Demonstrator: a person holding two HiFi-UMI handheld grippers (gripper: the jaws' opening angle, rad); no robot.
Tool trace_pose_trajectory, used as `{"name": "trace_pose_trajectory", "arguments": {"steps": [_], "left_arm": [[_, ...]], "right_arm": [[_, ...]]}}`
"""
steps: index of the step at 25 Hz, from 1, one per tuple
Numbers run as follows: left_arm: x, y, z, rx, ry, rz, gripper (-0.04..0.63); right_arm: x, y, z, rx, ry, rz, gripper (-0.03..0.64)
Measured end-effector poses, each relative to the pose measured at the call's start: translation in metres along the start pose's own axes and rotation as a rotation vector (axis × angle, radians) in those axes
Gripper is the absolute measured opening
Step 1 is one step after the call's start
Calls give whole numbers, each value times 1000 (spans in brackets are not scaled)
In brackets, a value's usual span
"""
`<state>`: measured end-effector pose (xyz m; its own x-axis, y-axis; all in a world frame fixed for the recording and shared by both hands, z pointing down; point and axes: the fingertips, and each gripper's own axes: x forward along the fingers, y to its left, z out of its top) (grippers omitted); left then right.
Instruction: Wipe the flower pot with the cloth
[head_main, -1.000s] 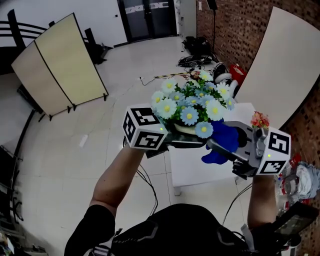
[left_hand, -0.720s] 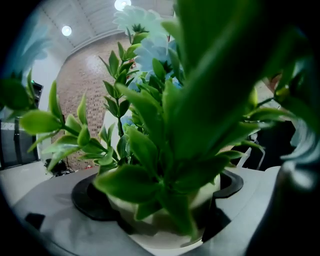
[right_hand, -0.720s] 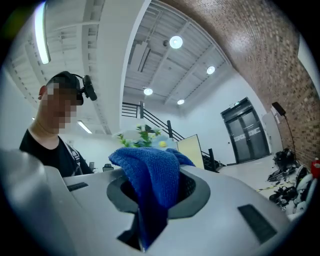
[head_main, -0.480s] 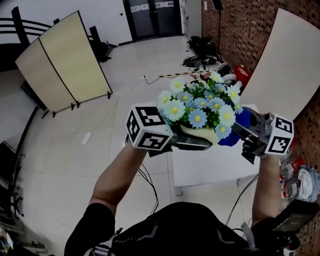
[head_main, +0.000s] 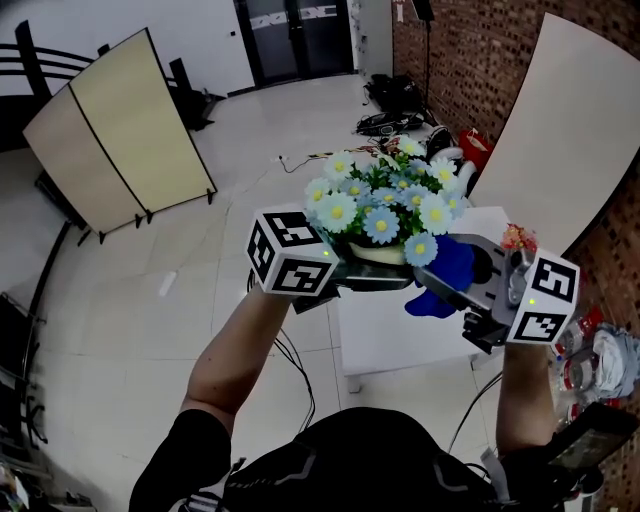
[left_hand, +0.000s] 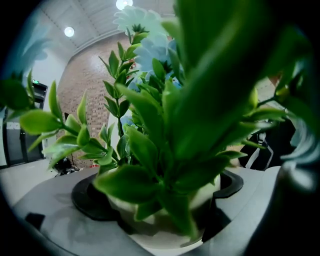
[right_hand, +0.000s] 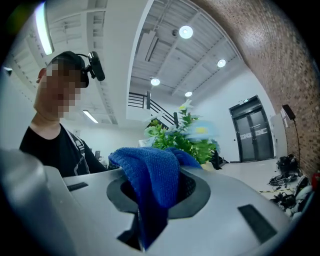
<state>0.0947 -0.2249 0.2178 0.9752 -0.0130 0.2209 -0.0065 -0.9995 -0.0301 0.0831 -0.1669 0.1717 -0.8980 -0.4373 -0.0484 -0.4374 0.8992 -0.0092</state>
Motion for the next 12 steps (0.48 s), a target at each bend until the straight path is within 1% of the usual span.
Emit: {"name": "trace_pose_trajectory", "arguments": {"steps": [4, 7, 9, 12], "left_arm": [[6, -1, -1, -5, 2, 0, 551], [2, -4, -1, 2, -6, -16, 551], [-8, -11, 1, 19, -33, -50, 551], [-25, -39, 4, 84, -68, -150, 551]], "right_arm": [[2, 8, -5, -11, 24, 14, 81], [-5, 10, -2, 5, 3, 50, 81], [-19, 3, 6, 37, -48, 46, 81], [-39, -14, 10, 79, -103, 19, 81]]}}
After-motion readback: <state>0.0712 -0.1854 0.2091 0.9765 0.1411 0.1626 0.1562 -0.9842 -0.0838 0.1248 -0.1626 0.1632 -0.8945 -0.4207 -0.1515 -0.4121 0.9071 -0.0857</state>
